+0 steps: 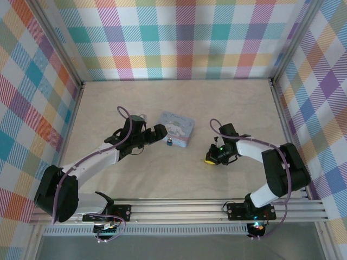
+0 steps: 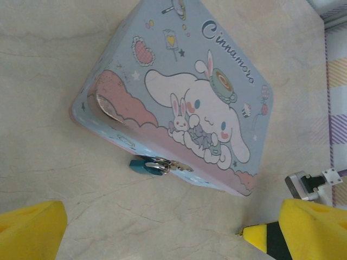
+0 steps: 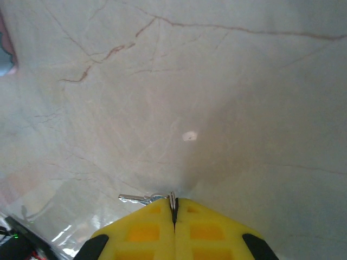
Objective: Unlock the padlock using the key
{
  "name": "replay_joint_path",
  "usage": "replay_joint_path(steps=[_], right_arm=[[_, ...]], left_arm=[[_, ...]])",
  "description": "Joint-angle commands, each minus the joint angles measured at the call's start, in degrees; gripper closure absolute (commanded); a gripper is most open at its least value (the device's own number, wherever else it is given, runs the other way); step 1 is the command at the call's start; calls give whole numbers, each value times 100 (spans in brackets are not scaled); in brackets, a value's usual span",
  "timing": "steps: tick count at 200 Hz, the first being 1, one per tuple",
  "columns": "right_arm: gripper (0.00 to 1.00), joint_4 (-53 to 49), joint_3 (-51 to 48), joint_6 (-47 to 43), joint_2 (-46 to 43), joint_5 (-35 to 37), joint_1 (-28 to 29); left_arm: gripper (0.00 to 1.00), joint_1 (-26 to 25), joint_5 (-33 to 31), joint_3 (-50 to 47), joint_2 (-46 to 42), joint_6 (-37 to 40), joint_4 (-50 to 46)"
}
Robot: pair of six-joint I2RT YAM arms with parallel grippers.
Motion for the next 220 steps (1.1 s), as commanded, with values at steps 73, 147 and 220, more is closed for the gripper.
replay_joint_path(steps=[73, 147, 220], right_arm=[[100, 2404, -427, 2433, -1340, -1027, 45], [100, 2536, -290, 2884, -1724, -1243, 45], [100, 2487, -306, 2887, -1912, -1273, 47]], left_arm=[[13, -688, 607, 70, -153, 232, 1416], [30, -1413, 548, 731, 835, 336, 1828], [49, -1686, 672, 1213, 1544, 338, 1866]])
